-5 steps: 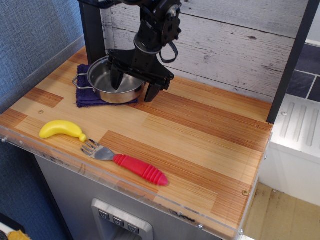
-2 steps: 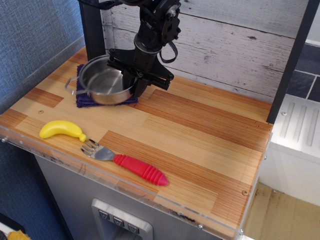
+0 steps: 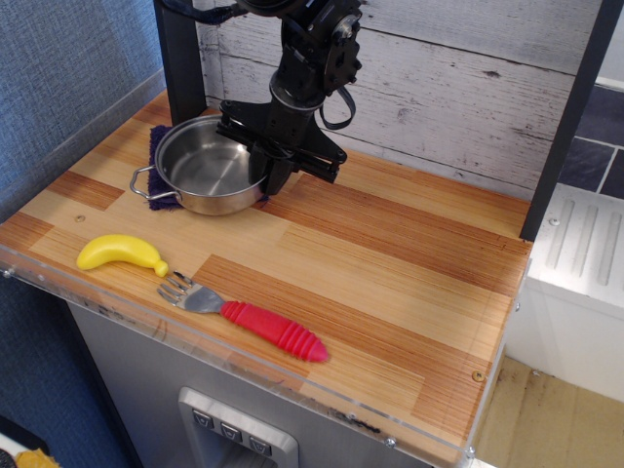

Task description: Pick up the pot and place it on the far right edge of the table

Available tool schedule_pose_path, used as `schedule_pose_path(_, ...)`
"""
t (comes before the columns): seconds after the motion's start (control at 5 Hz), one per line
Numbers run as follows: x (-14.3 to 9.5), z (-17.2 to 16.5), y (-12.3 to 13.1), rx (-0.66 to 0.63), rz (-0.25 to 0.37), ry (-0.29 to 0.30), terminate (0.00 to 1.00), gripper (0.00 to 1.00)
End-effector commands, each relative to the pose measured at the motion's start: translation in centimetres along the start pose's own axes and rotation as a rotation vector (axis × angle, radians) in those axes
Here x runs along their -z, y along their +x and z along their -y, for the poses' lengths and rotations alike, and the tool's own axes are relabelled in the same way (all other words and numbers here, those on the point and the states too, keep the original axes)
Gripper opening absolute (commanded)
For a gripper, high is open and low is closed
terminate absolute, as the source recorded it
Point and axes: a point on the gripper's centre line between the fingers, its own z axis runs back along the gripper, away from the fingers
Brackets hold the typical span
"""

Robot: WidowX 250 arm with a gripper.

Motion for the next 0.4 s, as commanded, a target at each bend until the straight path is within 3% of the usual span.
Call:
schedule_pose_path(0.0,-4.6,-0.1,1.5,0.003,0.085,-0.029,0.0,0.0)
schedule_pose_path(0.2,-7.0,0.7,1.9,0.042,0.132,-0.048,0.0,0.0)
